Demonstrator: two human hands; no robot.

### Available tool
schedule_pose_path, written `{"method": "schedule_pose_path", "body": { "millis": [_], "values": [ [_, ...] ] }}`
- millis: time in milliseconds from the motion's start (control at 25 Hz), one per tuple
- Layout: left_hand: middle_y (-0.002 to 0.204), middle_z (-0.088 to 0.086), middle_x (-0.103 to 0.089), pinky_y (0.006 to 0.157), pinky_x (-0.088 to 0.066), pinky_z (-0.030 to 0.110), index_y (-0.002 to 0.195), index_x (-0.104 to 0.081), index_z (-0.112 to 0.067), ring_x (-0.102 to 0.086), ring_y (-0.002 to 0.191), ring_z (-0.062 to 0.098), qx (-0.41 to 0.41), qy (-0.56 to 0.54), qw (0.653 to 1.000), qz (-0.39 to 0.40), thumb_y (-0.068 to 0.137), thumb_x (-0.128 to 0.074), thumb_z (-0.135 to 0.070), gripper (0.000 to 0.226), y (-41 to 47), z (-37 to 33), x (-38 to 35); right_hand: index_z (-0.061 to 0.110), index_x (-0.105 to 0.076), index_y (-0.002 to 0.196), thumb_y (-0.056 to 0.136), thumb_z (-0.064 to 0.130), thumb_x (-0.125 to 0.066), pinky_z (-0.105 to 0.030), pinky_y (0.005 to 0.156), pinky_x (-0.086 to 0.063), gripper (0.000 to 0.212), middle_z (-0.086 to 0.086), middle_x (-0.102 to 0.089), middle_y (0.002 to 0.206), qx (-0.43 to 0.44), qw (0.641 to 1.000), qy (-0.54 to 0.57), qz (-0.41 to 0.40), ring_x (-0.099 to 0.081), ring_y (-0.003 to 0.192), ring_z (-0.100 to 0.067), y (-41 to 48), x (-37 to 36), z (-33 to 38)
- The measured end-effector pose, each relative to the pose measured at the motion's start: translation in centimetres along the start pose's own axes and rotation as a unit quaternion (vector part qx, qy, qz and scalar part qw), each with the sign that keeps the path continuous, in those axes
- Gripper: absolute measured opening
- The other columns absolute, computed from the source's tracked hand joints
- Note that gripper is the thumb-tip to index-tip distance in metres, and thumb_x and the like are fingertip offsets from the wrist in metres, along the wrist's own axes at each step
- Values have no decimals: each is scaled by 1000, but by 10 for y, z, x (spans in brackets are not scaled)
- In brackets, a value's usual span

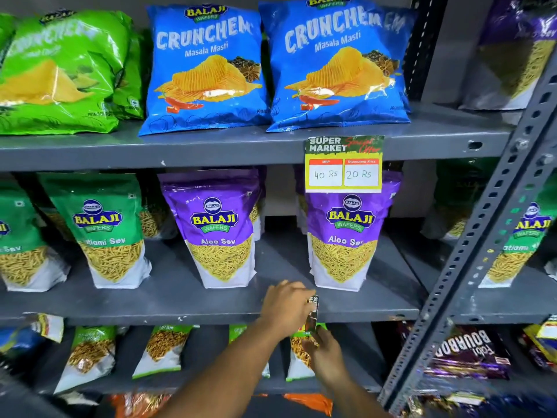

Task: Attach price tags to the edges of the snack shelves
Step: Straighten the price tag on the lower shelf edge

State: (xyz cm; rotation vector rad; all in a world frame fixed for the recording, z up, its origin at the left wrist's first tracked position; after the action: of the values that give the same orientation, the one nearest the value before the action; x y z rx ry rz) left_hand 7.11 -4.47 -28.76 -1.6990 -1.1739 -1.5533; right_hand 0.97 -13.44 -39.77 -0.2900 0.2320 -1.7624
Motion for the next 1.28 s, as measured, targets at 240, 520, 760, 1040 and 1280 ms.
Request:
{"method": "schedule_pose_path", "body": {
  "millis": [240, 520, 760, 1040, 1280],
  "values": [
    [90, -1, -75, 72, -50, 36, 94, -70, -26, -64, 86, 28, 23, -94, 993, -73, 85, -52, -43, 26, -10, 13, -10, 13, -60, 57, 88, 16, -58, -35, 60, -36, 32, -7, -56, 57, -7, 995, 44, -84, -46, 59, -20, 10, 7, -13],
    [71, -12, -73, 68, -53, 28, 73, -72, -32, -64, 67, 3, 220, -456, 855, -113, 76, -68, -35, 6, -75, 56, -73, 36, -71, 62, 84, 21, -67, -28, 63, -48, 27, 12, -71, 63, 119, 985, -105, -62, -61, 62, -6, -12, 40, 0],
    [77, -2, -75, 68, -49, 25, 86, -76, -11, -65, 71, 7, 270, -432, 855, -99, 79, -74, -21, 13, -61, 39, -93, 26, -66, 84, 79, 20, -74, -16, 66, -45, 11, 8, -71, 72, 114, 967, -196, -119, -67, 74, -8, 6, 68, 11],
    [73, 5, -74, 65, -46, 25, 83, -76, -7, -65, 67, 16, 300, -422, 849, -103, 79, -74, -19, 13, -54, 36, -99, 31, -61, 68, 81, 22, -72, -28, 67, -53, 19, 13, -69, 67, 130, 954, -246, -111, -64, 68, -2, 13, 75, 23],
    [68, -2, -70, 62, -46, 18, 81, -75, -7, -65, 66, 12, 285, -411, 859, -107, 80, -73, -20, 13, -53, 29, -93, 36, -57, 66, 80, 23, -72, -32, 69, -54, 25, 15, -68, 67, 145, 950, -255, -108, -64, 69, -3, 15, 82, 26]
  ]
}}
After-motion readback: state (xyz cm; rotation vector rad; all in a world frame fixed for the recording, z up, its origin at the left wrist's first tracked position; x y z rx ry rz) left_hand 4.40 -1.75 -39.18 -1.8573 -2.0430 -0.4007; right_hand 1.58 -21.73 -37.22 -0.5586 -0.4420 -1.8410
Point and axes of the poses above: each hand's wrist, its own y-axis towards the middle knuckle, its own x-axis out of the back of the hand, z = x × y, the point moved 5 cm from there along y, towards the middle knuckle
